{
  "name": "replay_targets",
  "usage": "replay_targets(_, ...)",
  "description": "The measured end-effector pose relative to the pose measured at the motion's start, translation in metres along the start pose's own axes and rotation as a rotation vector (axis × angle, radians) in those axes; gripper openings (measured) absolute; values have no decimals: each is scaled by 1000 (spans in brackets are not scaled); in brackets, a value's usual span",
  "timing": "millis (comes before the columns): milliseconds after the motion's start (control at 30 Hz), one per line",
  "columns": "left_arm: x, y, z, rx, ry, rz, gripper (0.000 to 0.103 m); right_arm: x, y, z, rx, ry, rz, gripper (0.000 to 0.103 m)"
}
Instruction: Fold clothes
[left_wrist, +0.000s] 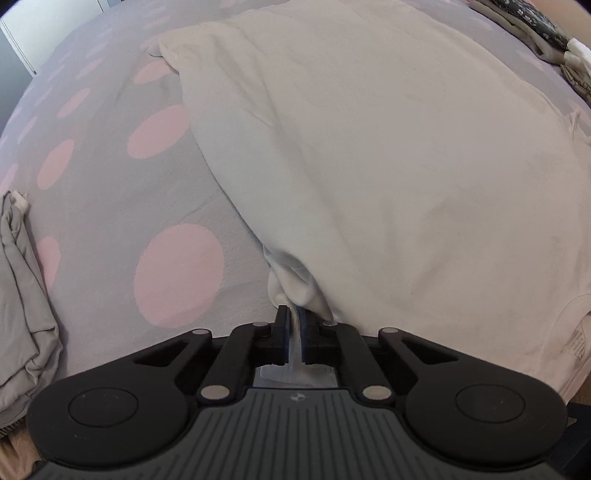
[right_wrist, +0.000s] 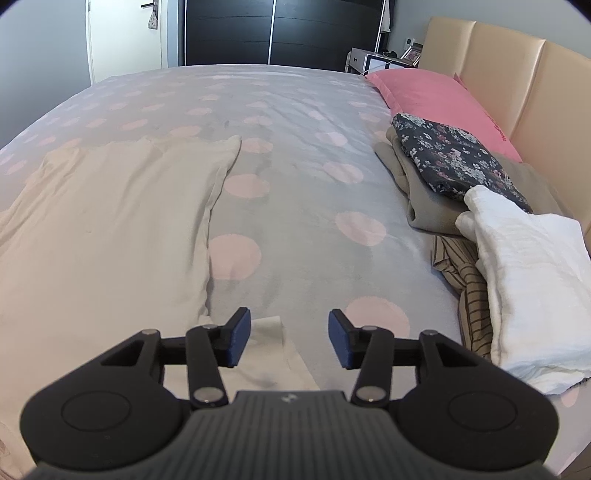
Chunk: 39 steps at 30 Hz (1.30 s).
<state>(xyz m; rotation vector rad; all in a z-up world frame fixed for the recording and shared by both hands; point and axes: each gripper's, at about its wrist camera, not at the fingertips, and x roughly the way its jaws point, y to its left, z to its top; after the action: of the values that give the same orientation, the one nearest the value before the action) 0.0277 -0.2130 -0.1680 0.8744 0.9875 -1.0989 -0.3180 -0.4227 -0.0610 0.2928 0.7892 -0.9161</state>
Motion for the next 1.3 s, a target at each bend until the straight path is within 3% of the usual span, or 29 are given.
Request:
replay_targets(200,-27,15,2,-46,42,114,1,-2,0,1,1,-4,9,50)
replay_targets(533,-62,72,-23,-31,179,376,1,-7,4,3,8,-18,38,51)
replay_targets(633,-61,79,-27,-55,205,350,1,-8,4,3,10,-20,37,52)
replay_targets(767,-71,81,-23,-94,111,295,8,-8,3,2,18,-16,37,56)
replay_targets(833,-77,84,-17,-122,60,255,21,-8,2,2,18,-12,34,57)
replay_targets(867,-80,86,-13,-136,35,236,23,-7,2,2,19,-10,33,57)
replay_targets(1000,-80,87,-1,-160,-21,224,30,-6,0,1,19,-4,28,57)
replay_targets(1133,-58,94,5,-206,-29,191,30,-4,1,1,13,4,20,57)
replay_targets(1300,-31,106,7,-293,-24,74,30,0,3,2,-2,15,6,58)
